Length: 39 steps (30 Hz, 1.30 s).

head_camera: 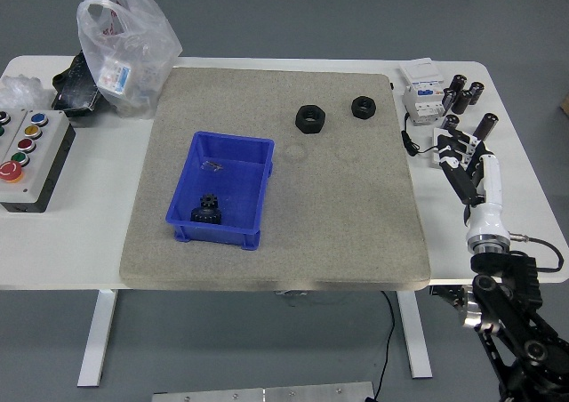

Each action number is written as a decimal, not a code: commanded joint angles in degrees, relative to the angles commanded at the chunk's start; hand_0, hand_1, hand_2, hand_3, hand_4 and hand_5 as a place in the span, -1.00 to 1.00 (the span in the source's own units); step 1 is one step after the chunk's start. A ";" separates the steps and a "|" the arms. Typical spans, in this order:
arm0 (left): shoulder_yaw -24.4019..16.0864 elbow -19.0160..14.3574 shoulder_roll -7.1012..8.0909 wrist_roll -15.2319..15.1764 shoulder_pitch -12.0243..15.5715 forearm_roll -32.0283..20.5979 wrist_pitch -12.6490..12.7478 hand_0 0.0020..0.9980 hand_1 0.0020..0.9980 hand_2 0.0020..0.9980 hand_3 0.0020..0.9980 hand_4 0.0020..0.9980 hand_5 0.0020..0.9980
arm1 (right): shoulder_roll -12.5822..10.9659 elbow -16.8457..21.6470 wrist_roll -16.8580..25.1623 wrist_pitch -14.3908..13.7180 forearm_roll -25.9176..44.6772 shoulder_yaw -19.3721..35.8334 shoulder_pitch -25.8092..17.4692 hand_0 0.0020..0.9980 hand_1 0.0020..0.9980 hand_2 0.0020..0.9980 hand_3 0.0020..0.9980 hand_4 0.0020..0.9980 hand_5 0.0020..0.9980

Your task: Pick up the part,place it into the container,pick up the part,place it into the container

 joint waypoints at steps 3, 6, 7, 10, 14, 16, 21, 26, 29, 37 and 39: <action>0.81 0.00 -0.06 -0.35 -0.36 -0.40 -0.03 0.22 0.21 0.17 0.24 0.25 -0.32 | 0.03 -0.23 0.17 -0.26 0.43 -0.02 -0.03 0.21 0.37 0.44 0.42 0.54 0.04; 1.38 0.00 -0.01 -0.62 -0.91 -0.54 -0.13 0.23 0.21 0.17 0.24 0.25 -0.32 | 0.09 -0.20 0.24 -0.43 0.49 0.13 0.09 0.22 0.42 0.45 0.42 0.54 0.04; 1.48 0.00 0.01 -0.65 -1.08 -0.51 -0.17 0.23 0.21 0.17 0.24 0.25 -0.32 | 0.09 -0.17 0.25 -0.45 0.47 0.19 0.14 0.22 0.42 0.45 0.42 0.54 0.04; 2.08 0.00 0.07 -0.97 -1.56 -0.58 -0.30 0.22 0.21 0.17 0.24 0.25 -0.32 | -0.04 -0.06 0.31 -0.43 0.46 0.27 0.43 0.23 0.44 0.46 0.43 0.54 0.05; 3.09 0.00 -0.02 -1.53 -2.02 -0.87 -0.46 0.22 0.21 0.17 0.24 0.25 -0.32 | -0.35 0.05 0.75 -0.21 1.18 -0.03 0.58 0.23 0.44 0.46 0.43 0.54 0.05; 3.59 0.00 -0.23 -1.71 -2.09 -1.13 -0.54 0.23 0.21 0.17 0.24 0.25 -0.32 | -0.37 0.10 1.00 -0.09 1.51 0.01 0.49 0.23 0.43 0.46 0.43 0.55 0.04; 4.13 0.00 -0.84 -1.80 -2.35 -0.93 -0.63 0.23 0.21 0.17 0.24 0.25 -0.32 | -0.29 0.21 1.45 0.16 1.89 0.51 0.40 0.23 0.43 0.46 0.43 0.55 0.04; 4.99 0.00 -0.78 -2.12 -2.57 -1.46 -0.69 0.23 0.21 0.17 0.24 0.25 -0.33 | -0.36 0.31 1.46 0.26 1.78 1.28 0.38 0.24 0.43 0.46 0.43 0.55 0.03; 5.41 0.00 -0.70 -2.29 -2.63 -1.78 -0.75 0.22 0.21 0.17 0.24 0.25 -0.33 | -0.36 0.40 1.36 0.28 1.57 1.73 0.36 0.24 0.41 0.46 0.42 0.55 0.04; 5.91 0.00 -0.85 -2.35 -2.70 -2.16 -0.85 0.22 0.21 0.17 0.24 0.25 -0.33 | -0.46 0.73 0.95 0.27 0.92 2.55 0.30 0.24 0.40 0.45 0.42 0.55 0.03; 5.97 0.00 -0.90 -2.32 -2.69 -2.20 -0.87 0.22 0.21 0.17 0.24 0.25 -0.33 | -0.49 0.79 0.83 0.29 0.75 2.60 0.25 0.24 0.40 0.45 0.42 0.55 0.03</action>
